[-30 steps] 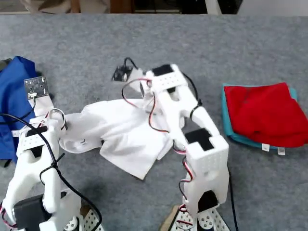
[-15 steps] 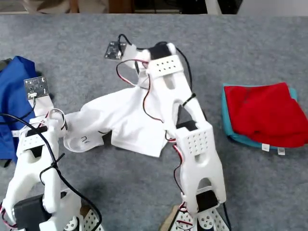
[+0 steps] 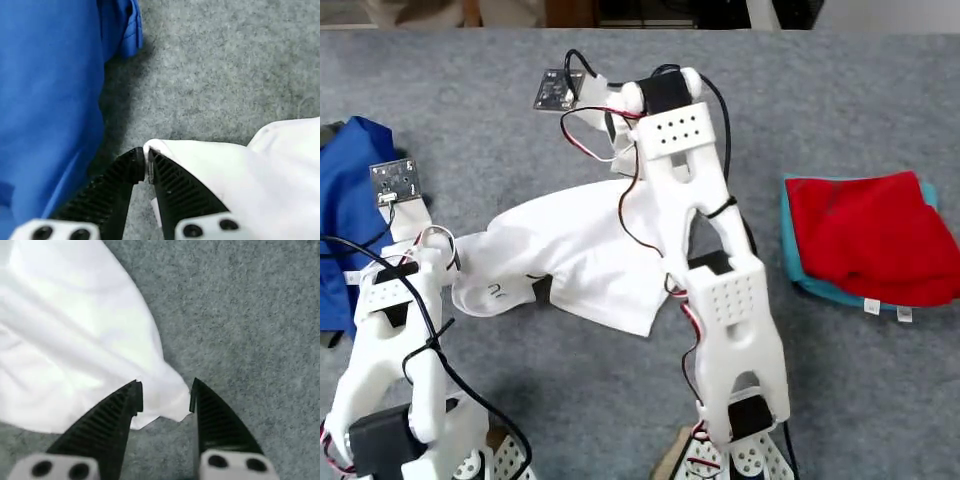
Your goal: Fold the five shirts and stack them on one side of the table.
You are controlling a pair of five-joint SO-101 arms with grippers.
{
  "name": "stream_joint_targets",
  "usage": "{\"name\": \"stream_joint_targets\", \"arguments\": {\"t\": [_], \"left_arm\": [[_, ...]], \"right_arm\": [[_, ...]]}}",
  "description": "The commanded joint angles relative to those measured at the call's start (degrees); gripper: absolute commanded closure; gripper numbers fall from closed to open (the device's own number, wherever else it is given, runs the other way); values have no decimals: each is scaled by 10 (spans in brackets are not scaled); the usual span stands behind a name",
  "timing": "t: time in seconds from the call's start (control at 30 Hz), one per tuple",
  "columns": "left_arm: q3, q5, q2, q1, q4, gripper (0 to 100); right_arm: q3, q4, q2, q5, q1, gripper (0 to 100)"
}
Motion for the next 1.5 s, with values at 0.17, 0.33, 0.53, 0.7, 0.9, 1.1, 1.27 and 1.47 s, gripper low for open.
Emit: {"name": "stream_joint_targets", "arguments": {"t": [0.17, 0.33, 0.53, 0.7, 0.9, 1.1, 1.27, 1.47], "left_arm": [[-27, 4, 0, -4, 3, 982], [-28, 4, 0, -4, 3, 982], [-28, 4, 0, -4, 3, 982], [-29, 4, 2, -4, 3, 982], [-30, 4, 3, -4, 3, 982], [-30, 4, 4, -4, 3, 982], [-31, 4, 4, -4, 3, 982], [-31, 4, 4, -4, 3, 982]], "right_arm": [[369, -19, -313, 41, -21, 853], [655, -105, -481, 85, -23, 814], [945, -218, -635, 86, -81, 815], [1073, -307, -661, 67, -119, 815], [1111, -346, -661, 65, -120, 817], [1120, -362, -620, 63, -137, 817], [1113, -406, -565, 42, -143, 815], [1113, -404, -545, 41, -143, 815]]}}
